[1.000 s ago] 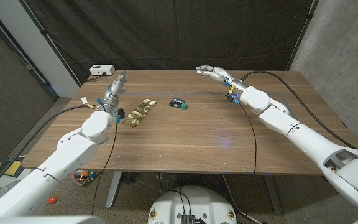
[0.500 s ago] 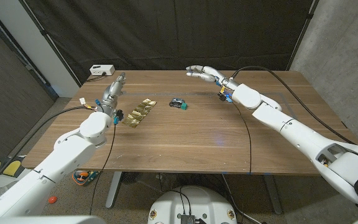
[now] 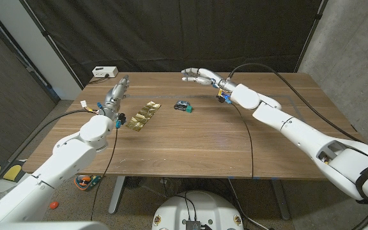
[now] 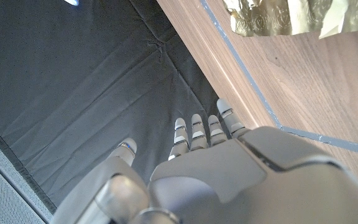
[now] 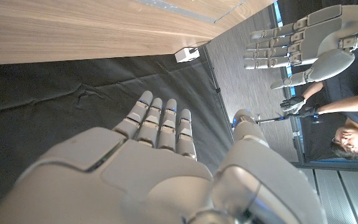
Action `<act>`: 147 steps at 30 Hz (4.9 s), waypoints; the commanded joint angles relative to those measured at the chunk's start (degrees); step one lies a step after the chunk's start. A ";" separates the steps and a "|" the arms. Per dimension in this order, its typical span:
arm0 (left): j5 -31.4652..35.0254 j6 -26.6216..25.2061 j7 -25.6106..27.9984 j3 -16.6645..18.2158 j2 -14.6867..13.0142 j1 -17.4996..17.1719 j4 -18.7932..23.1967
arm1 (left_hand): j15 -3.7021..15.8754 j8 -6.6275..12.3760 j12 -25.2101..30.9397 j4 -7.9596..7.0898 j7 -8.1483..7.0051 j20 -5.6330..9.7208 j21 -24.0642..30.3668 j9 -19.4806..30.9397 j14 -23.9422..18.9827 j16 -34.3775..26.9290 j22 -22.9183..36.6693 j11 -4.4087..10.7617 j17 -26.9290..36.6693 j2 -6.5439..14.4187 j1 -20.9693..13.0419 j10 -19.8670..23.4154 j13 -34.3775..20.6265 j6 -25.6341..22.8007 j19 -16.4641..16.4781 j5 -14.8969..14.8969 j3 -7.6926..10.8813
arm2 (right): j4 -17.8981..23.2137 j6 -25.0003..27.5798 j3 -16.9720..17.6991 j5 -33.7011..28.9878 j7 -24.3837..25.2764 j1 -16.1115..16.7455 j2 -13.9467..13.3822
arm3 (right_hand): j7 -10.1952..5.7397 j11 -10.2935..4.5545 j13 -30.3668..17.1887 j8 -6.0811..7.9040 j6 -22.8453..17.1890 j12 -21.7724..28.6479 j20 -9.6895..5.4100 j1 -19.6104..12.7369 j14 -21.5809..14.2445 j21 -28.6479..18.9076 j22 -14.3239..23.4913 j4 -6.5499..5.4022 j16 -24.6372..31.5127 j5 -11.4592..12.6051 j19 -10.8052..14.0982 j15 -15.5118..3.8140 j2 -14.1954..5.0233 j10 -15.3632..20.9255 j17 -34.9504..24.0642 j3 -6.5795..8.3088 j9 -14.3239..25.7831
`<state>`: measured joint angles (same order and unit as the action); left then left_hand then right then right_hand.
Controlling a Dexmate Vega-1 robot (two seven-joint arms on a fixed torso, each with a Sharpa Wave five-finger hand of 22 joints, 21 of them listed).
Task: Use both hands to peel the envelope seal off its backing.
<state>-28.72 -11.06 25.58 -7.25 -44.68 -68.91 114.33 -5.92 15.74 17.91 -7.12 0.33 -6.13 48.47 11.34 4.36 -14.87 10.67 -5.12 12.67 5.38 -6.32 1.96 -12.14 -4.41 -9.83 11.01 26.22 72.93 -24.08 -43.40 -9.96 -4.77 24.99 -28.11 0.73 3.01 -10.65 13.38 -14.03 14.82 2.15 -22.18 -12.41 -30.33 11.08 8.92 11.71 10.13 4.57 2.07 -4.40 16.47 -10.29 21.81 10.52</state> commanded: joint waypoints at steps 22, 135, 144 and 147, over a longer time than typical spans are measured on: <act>0.54 1.43 -0.01 1.20 -0.16 -2.23 0.97 | -0.32 -0.33 0.01 -0.64 0.45 -0.36 -0.10 0.33 -0.55 -0.48 0.17 -0.49 0.31 -0.23 0.36 0.27 -0.36 -0.43 -10.09 -0.15 -0.21 | -7.33 -0.77 -7.63 -11.27 2.62 -7.14 6.10 | -0.41 -1.02 -0.17 -0.48 -0.83 -0.35 0.15 -1.27 0.09 -0.21 0.13 -0.36 -0.53 0.15 0.26 -1.02 -0.65 0.28 -0.02 0.06 0.33; 3.72 13.97 -4.60 1.01 2.21 -1.86 -5.89 | 0.63 -1.17 -0.59 -0.77 0.37 -1.17 -1.52 0.44 -0.59 0.07 0.13 0.12 0.71 -0.74 0.67 0.58 -0.80 -2.41 -10.39 0.22 -0.89 | -47.61 25.73 -41.21 -8.34 18.32 -21.70 35.87 | -7.19 -9.16 -1.16 4.11 -25.87 1.07 -4.17 -16.43 -24.76 -7.78 4.60 0.23 19.30 5.93 10.09 -14.37 6.14 22.52 -13.30 -7.26 0.20; 3.61 13.93 -4.77 0.98 2.28 -1.49 -6.41 | 0.64 -1.29 -0.62 -0.74 0.37 -1.20 -1.60 0.45 -0.58 0.11 0.13 0.16 0.72 -0.77 0.66 0.64 -0.82 -2.39 -10.31 0.25 -0.92 | -47.61 30.45 -41.78 -5.87 12.30 -22.70 37.59 | -6.51 -8.32 -1.51 2.77 -25.62 -0.18 -3.42 -16.20 -24.05 -8.81 5.61 -1.23 22.44 6.32 9.30 -13.94 5.68 21.74 -16.33 -9.11 0.19; 3.52 13.77 -4.94 0.95 2.18 -1.30 -6.58 | 0.63 -1.33 -0.65 -0.73 0.40 -1.20 -1.63 0.45 -0.54 0.15 0.13 0.16 0.73 -0.77 0.64 0.62 -0.83 -2.37 -10.29 0.26 -0.93 | -47.61 30.99 -41.42 -5.03 11.94 -22.65 38.00 | -6.04 -7.89 -1.78 1.88 -24.95 -0.72 -2.97 -14.63 -22.79 -9.03 6.13 -2.44 23.59 6.38 8.04 -13.65 5.26 21.27 -17.73 -10.36 0.21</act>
<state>-25.07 2.78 20.91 -6.32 -42.55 -70.71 108.56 -5.52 14.62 17.50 -7.98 0.93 -6.85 47.23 11.60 3.78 -15.01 10.68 -5.11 13.18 4.92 -5.86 2.56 -12.65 -6.26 -9.95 11.08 25.37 24.94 -0.58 -84.47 -18.92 14.42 2.85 8.38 -5.39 -5.19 -12.15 15.68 -39.19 14.49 -0.98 -38.04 -35.93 -39.00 16.76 7.17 34.48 16.13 13.45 -3.45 1.05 38.00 -27.04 12.15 10.66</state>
